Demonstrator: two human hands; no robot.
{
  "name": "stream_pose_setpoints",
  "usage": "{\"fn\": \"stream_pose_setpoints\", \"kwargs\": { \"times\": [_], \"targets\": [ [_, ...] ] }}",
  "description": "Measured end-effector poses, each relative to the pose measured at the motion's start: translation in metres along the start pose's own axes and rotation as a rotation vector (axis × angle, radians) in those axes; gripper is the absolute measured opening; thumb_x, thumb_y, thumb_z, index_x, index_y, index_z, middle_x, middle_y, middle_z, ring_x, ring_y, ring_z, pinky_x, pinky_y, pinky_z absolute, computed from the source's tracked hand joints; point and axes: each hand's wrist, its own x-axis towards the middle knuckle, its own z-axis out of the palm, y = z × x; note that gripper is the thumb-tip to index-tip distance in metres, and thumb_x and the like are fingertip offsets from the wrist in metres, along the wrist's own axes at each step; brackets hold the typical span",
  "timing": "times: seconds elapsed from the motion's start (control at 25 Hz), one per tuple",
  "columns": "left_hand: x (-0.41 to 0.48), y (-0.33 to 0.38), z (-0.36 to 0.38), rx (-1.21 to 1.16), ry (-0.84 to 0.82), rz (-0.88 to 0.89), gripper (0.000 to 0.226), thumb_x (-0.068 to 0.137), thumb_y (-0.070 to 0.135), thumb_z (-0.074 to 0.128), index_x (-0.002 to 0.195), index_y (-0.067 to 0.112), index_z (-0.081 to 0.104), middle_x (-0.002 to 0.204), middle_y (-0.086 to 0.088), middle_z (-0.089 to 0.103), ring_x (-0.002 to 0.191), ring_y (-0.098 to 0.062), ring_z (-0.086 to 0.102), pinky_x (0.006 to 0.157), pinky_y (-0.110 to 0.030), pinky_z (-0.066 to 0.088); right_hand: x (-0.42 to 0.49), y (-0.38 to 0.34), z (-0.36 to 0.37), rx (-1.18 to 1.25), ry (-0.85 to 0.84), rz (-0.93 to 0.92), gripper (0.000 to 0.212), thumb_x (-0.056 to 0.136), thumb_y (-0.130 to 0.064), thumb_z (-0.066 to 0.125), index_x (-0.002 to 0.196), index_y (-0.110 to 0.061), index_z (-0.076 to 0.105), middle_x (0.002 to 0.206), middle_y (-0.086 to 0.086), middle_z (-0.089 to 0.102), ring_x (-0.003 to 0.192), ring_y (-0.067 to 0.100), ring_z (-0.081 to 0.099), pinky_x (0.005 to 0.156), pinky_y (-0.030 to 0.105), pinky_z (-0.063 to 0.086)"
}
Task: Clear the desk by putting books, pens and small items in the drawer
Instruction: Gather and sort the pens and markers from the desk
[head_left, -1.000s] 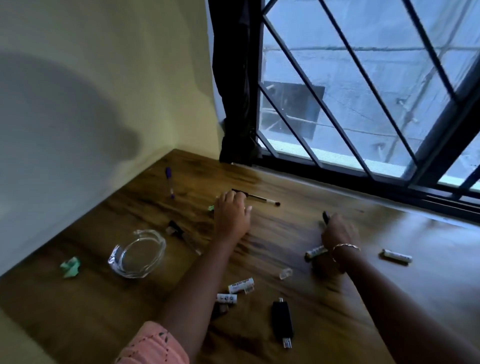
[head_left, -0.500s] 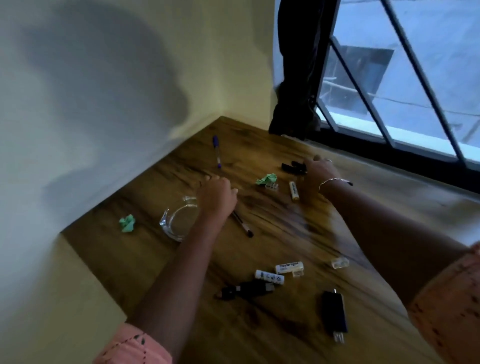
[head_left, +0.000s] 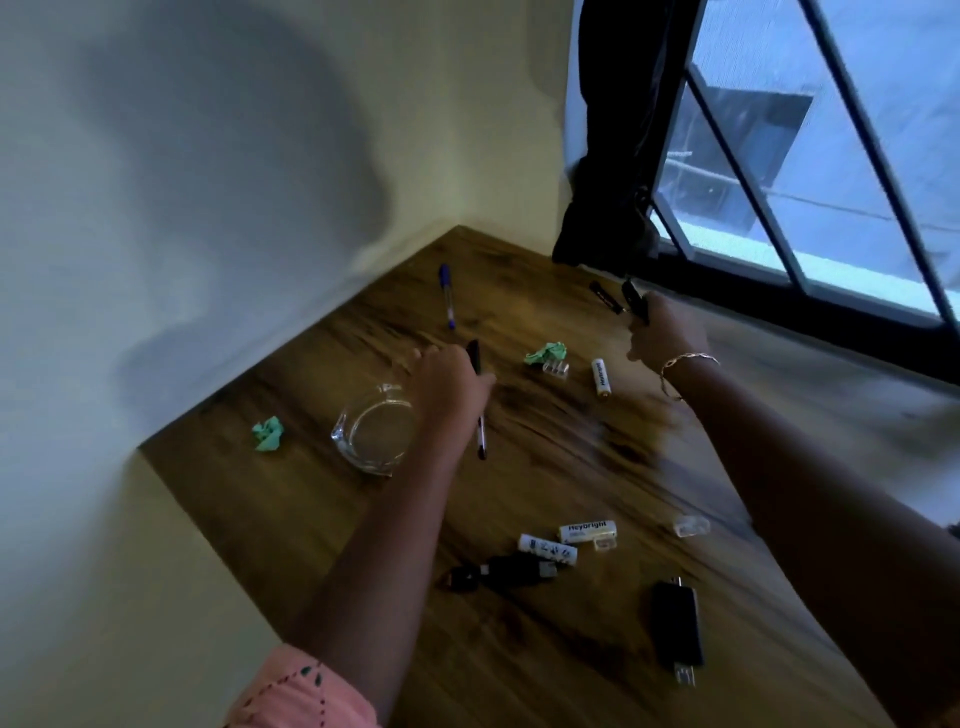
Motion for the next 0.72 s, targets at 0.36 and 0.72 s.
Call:
{"fn": "stream_pose_setpoints", "kwargs": {
  "times": [0.36, 0.72],
  "targets": [
    [0.092, 0.016, -0.008, -0.368, 0.05, -0.07, 0.032, 0.095, 0.014, 0.048, 0.125, 0.003, 0.049, 0.122, -0.018, 0.059, 0.11, -0.031, 0.057, 0.077, -0.033, 0.045, -0.049, -0.008, -0.014, 0.829, -0.314, 0.24, 0.019, 0.096, -0.001, 0.038, 0.112, 0.0, 0.047, 0.071, 0.009, 0.054, 0.057, 0.02, 0.052, 0.051, 0.029, 0.044],
    [0.149, 0.028, 0.026, -0.117, -0.019, -0.188, 0.041, 0.098, 0.016, 0.043, 0.134, -0.003, 0.041, 0.136, -0.023, 0.046, 0.125, -0.037, 0.044, 0.1, -0.042, 0.037, -0.027, 0.01, -0.02, 1.091, -0.363, 0.261, 0.02, 0.093, 0.006, 0.038, 0.097, -0.007, 0.052, 0.078, 0.011, 0.062, 0.062, 0.017, 0.062, 0.061, 0.029, 0.046]
  ]
}}
